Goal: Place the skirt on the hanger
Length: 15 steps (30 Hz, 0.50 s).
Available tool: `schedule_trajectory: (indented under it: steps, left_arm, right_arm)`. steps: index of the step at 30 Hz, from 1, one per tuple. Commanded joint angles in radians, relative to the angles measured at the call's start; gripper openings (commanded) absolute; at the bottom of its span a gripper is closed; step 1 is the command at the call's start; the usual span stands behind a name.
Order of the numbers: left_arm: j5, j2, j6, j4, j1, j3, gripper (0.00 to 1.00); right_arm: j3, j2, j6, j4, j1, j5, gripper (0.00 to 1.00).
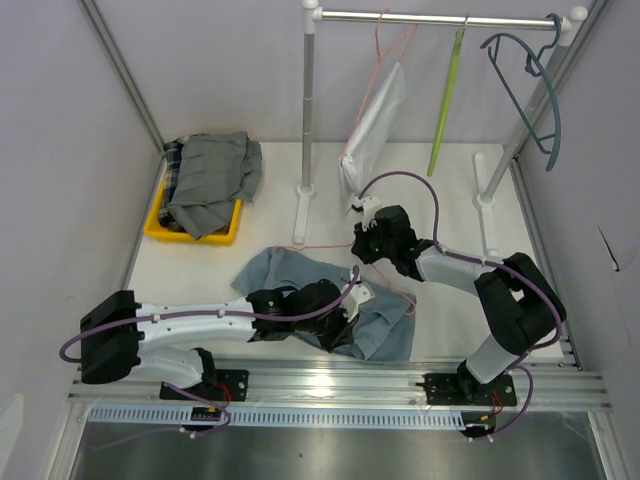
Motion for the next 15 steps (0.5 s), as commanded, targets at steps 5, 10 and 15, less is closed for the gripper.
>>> schedule_trajectory:
  steps: [5, 10, 15]
  left_arm:
    - [-0.008, 0.033, -0.042, 0.045, -0.011, -0.009, 0.10]
    - [-0.077, -0.019, -0.062, 0.062, -0.009, 0.009, 0.39]
    - [-0.115, -0.158, -0.068, -0.009, -0.001, 0.042, 0.47]
  right_arm:
    - [0.046, -0.101, -0.041, -0.020, 0.035, 0.033, 0.00]
    - [-0.003, -0.211, -0.011, -0.069, 0.101, 0.125, 0.00]
    - [-0.015, -0.345, 0.002, -0.116, 0.111, 0.122, 0.00]
